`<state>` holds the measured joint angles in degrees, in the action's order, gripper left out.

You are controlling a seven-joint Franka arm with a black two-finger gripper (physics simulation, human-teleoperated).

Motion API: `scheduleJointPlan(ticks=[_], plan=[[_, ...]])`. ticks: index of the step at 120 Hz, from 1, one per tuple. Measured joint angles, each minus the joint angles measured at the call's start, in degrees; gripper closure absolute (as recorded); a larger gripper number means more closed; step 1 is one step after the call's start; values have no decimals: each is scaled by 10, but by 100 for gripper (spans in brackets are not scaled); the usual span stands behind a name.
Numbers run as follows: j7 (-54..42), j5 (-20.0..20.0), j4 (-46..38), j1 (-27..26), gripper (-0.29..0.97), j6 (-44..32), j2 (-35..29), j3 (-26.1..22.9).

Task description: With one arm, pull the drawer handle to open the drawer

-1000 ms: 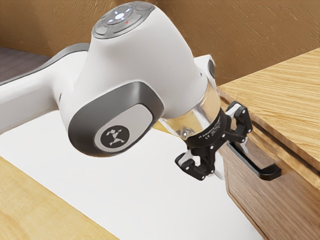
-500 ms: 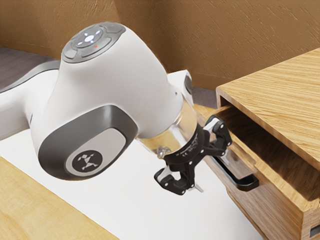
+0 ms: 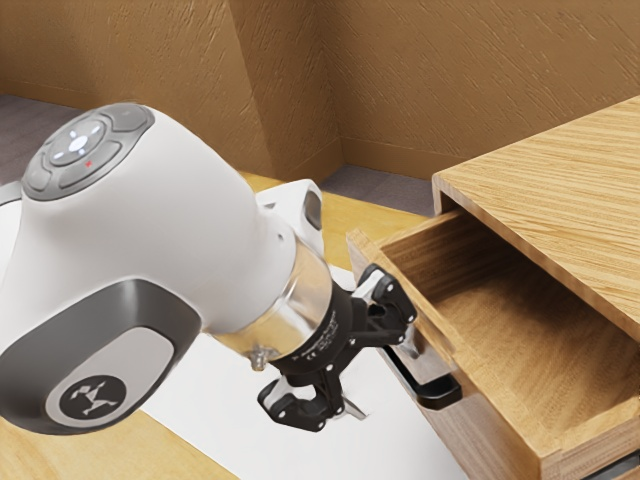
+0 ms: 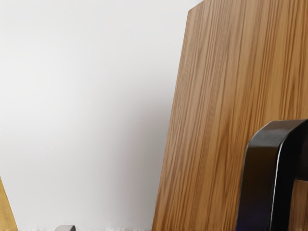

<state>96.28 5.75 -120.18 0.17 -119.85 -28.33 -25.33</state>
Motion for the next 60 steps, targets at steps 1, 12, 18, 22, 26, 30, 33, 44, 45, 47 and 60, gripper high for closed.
scheduleJointPlan(ticks=[1, 12, 18, 22, 26, 30, 33, 44, 45, 47, 60], plan=[[0, 1, -1, 0, 29, 0, -1, 0], [0, 6, -15, -1, 29, -2, -19, 0], [0, 7, -23, -1, 29, -2, -29, 0], [0, 10, -29, -1, 29, -2, -36, 0], [0, 12, -33, -1, 29, -3, -40, 0], [0, 14, -38, -1, 29, -3, -45, -1], [0, 16, -41, -1, 29, -3, -48, -1], [-1, 22, -54, 0, 29, -4, -63, -1], [-1, 23, -55, 0, 29, -4, -64, -1], [-1, 24, -57, 0, 29, -4, -67, -1], [-1, 31, -76, 0, 29, -7, -88, -1]])
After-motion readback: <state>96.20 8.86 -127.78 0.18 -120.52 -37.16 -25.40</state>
